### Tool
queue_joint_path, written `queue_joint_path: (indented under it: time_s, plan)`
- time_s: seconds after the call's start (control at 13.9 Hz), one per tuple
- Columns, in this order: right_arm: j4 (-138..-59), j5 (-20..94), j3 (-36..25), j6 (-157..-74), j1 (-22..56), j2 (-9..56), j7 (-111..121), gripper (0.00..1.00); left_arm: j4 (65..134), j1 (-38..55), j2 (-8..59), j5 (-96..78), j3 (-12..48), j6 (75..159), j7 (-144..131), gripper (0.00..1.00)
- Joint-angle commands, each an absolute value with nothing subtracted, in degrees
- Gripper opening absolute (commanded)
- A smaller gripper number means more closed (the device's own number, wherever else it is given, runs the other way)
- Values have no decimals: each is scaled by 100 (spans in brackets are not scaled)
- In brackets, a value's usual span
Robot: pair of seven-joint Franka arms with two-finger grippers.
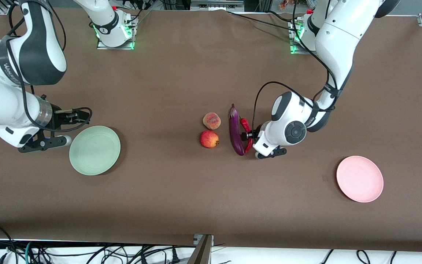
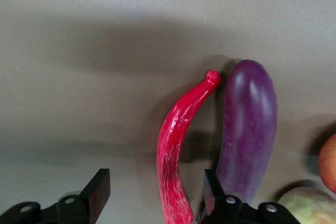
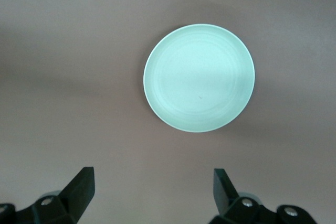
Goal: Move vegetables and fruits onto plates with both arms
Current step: 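Reach the left gripper to the red chili while the right gripper moves out, then grasp the chili with the left gripper while the right gripper reaches the peach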
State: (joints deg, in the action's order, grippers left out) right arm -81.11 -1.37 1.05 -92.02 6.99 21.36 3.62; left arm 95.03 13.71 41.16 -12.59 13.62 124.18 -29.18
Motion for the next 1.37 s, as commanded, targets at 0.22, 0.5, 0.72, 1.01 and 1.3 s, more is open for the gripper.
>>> queue_joint_path:
  time_s: [0.22,0.5,0.72,1.01,1.3]
  plan:
    - [-8051,211,88,-9561,1115,2293,-736,100,9475,1529,4289,-1116,1301,12568,-3226,41]
    - [-8051,430,88,-10211,1642,2679,-1824,100,9466,1503,4254,-1116,1301,12481,-3514,0]
    - [-8051,509,88,-10738,2099,3022,-2809,100,9387,1441,3948,-1116,1021,11754,-3490,0]
    - [-8051,642,88,-11792,2881,3655,-4250,100,9352,1179,3534,-1107,449,11083,-2911,0]
    - [-8051,624,88,-12252,3584,4007,-4956,100,8853,897,3489,-600,-183,10540,-1884,0]
